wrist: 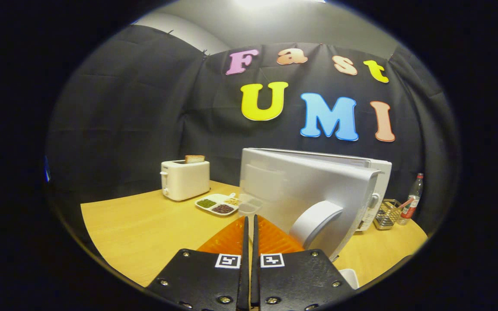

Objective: Open the microwave, put the food inside, and close the microwave door.

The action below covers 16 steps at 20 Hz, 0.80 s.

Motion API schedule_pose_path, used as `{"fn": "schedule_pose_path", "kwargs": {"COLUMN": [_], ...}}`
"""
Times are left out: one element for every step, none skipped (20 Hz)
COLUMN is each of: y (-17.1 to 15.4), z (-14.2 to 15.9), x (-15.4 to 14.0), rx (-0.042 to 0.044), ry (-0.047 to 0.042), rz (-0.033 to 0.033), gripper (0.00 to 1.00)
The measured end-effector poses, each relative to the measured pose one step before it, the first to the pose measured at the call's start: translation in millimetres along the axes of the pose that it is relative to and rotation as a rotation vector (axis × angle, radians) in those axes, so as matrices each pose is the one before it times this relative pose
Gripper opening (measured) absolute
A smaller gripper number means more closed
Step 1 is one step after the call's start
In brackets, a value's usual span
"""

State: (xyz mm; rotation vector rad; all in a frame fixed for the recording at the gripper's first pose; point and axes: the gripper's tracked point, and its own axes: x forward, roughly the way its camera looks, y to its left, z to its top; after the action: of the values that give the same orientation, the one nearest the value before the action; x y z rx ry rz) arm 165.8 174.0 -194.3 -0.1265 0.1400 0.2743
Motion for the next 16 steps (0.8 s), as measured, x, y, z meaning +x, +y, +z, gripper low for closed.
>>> {"fn": "schedule_pose_path", "kwargs": {"y": [-17.7,-15.85,-14.06,-12.59,-10.64,-10.86,-9.8,-9.42,-8.53,-8.83,-7.06,-5.19,-6.2,-5.59,-4.03,-3.49], "z": [0.43,2.41,1.01,-0.13,0.64,1.42,1.6,1.75,1.23,0.56,0.94,-0.98,-0.5,-0.54,0.08,-0.27], "x": [3.46,2.94,2.74,4.6,3.5,5.29,4.23,5.12,4.5,6.33,5.73,5.9,7.09,8.26,6.21,8.25], "rx": [-0.00261,-0.00016,-0.00158,-0.00024,0.00371,0.00877,0.00636,-0.00011,-0.00042,-0.00276,-0.00062,-0.00069,0.00029,-0.00173,-0.0019,-0.00084], "ry": [0.00205,-0.00388,-0.0003,0.00074,0.00543,-0.0004,-0.00019,0.00186,-0.00447,0.00186,0.00127,0.0032,0.00387,0.00159,0.00142,-0.00207], "rz": [-0.02858,-0.03148,-0.02495,-0.02407,-0.01694,-0.01644,-0.01758,-0.01997,-0.01817,-0.01848,-0.0125,-0.01158,-0.01513,-0.01471,-0.01086,-0.01016], "gripper": [0.02,0.02,0.03,0.02,0.02,0.03,0.03,0.02,0.03,0.02,0.02,0.03,0.02,0.03,0.03,0.02]}}
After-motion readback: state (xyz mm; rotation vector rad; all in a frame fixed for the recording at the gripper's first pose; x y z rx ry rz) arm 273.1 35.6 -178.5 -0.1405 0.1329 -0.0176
